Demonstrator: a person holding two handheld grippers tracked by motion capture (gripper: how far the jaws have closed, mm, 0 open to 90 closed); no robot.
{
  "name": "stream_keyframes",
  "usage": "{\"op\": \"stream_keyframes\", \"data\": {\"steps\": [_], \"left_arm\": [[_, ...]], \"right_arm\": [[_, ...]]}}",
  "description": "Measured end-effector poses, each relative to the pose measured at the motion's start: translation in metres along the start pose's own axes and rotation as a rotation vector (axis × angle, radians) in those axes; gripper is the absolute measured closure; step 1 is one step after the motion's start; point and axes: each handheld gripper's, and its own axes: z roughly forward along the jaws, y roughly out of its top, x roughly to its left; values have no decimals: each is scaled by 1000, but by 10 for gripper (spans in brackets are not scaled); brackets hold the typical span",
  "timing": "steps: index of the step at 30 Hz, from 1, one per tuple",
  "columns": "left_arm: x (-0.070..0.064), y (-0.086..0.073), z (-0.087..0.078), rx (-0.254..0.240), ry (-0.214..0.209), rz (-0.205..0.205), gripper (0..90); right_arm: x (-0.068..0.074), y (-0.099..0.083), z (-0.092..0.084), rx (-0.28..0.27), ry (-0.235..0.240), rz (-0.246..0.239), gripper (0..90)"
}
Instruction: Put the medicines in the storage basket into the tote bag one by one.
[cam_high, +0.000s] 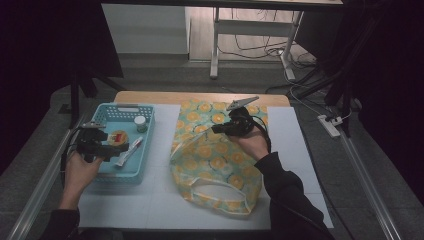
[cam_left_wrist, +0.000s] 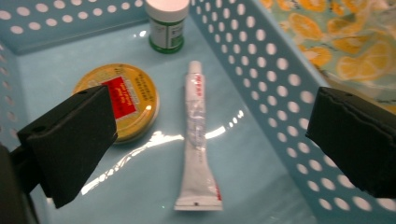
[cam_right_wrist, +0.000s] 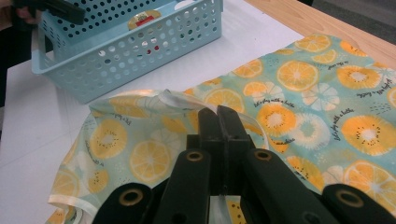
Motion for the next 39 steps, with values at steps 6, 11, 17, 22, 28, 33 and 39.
{"op": "stream_keyframes", "data": {"steps": [6, 11, 17, 22, 28, 33, 39], "left_arm": [[8, 11, 8, 3, 26, -4, 0], [18, 16, 22, 50, 45, -18, 0], [26, 20, 39, 106, 72, -27, 0], [33, 23, 48, 131, 81, -37, 0], [40, 25, 61, 189, 85, -34, 0], [46, 26, 70, 235, 95, -48, 0], [49, 28, 77, 296, 128, -37, 0]], "right_arm": [[0, 0, 1, 5, 0, -4, 900], [1, 1, 1, 7, 0, -4, 900], [0, 0, 1, 9, 1, -6, 900], [0, 0, 1, 10, 3, -5, 900], [1, 0, 2, 13, 5, -6, 900], [1, -1, 4, 17, 5, -7, 900], [1, -2, 4, 18, 7, -5, 900]]}}
